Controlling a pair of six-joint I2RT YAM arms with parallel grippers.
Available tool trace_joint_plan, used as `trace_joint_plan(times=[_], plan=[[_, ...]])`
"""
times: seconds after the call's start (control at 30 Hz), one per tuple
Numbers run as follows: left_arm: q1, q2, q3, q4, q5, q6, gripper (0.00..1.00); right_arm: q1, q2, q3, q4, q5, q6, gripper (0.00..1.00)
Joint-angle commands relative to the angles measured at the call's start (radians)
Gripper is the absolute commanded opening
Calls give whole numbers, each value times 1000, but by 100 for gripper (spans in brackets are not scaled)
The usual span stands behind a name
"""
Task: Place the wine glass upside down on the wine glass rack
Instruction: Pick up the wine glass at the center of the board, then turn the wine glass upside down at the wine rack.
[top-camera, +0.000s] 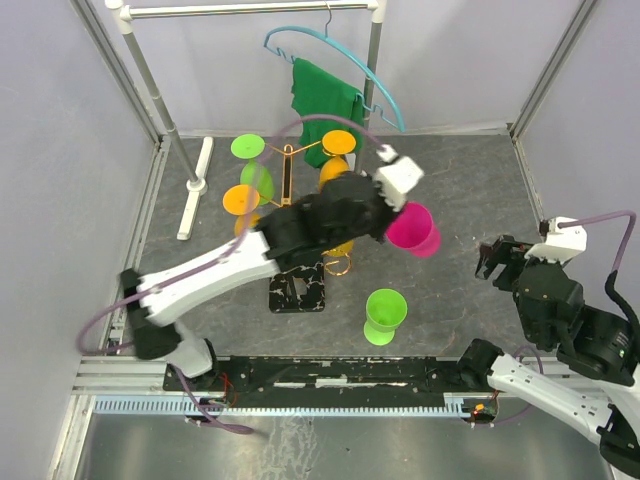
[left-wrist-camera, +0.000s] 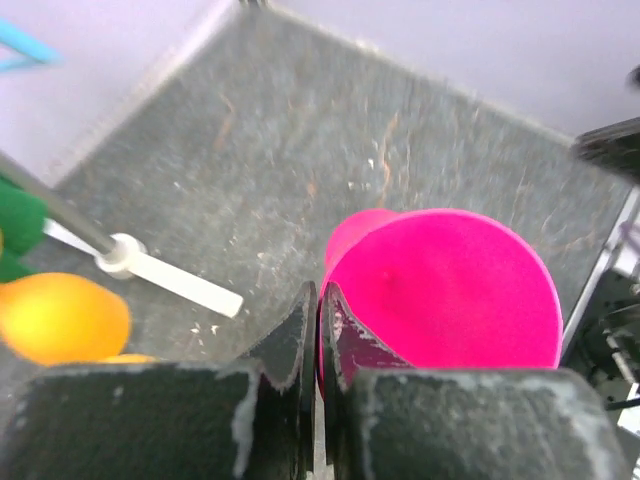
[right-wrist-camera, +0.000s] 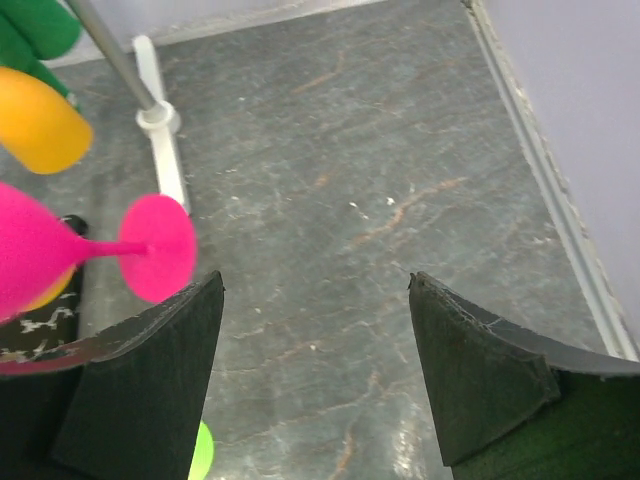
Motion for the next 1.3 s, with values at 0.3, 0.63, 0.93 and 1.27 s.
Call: trace_joint_plan(times=[0.3,0.63,0.93,1.27], plan=[[-5,-616,-669,856,-50,332,3,3,60,-43,638,-395,19,95],[-8,-635,-928,1411,-138,582,3,4,114,-174,1091,-602,287,97],[-21,-616,-1022,1649,-121,672,3,3,170,-297,1300,-591,576,94],[-23,-609,-1072,1758,-124,667,3,4,362,-333,1674,-644,721,93]])
